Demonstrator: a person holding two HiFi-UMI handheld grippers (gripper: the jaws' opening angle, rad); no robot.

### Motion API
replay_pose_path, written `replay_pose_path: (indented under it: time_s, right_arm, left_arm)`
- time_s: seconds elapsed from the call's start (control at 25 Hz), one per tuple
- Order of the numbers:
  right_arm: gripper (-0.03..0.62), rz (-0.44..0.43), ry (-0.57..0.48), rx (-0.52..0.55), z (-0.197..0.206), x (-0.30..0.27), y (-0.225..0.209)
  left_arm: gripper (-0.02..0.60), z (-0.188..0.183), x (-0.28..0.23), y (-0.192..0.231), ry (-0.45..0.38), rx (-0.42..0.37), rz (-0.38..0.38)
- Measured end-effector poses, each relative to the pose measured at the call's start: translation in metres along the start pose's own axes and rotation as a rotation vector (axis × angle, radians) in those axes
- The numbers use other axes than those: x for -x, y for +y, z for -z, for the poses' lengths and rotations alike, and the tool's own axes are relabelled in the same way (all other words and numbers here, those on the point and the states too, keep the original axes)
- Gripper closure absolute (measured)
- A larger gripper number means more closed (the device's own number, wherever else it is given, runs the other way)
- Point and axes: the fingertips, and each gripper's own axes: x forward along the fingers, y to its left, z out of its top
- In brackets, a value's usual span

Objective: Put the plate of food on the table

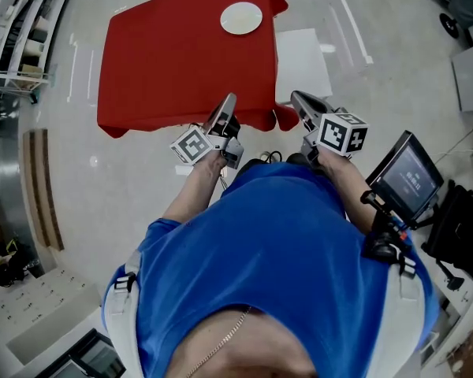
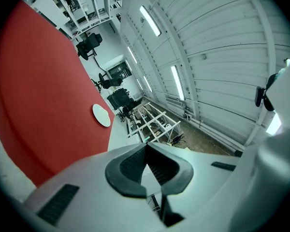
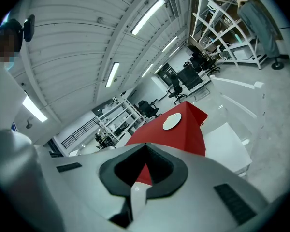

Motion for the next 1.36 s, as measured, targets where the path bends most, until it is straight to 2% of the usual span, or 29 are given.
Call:
replay_pose_path:
  time_s: [0.08,0.24,0.36,0.48,0.8,1.16,1.36]
  right_arm:
    - [0.591,0.001,0.001,0.000,0.002,0.001,-0.002]
    - [0.591,0.006,0.004,0.003,0.003,0.005,-0.004]
    - [0.592,0.010,0.009,0.007,0.003,0.005,-0.003]
    - [0.592,0.014,0.012,0.005,0.004,0.004,-0.004]
    - [0.592,0.020,0.014,0.005,0.004,0.000,-0.005]
    - [0.592,0.030,-0.001,0.012,0.003,-0.004,0.003]
    - [0.592,0.036,-0.013,0.013,-0.004,-0.009,-0.001]
  left_arm:
    - [0.575,0.005,0.000,0.003,0.001,0.026,-0.014]
    - [0.575,0.007,-0.001,-0.002,0.015,-0.024,0.002]
    - [0.575,0.009,0.001,-0.002,0.014,-0.006,-0.002]
    - [0.575,0.008,0.001,-0.002,0.018,-0.028,0.001]
    - [0.575,0.008,0.002,0.001,0.030,-0.024,-0.012]
    - [0.575,0.005,0.009,0.000,0.032,-0.027,0.012]
    - [0.575,0.004,-0.003,0.003,0.025,0.024,0.018]
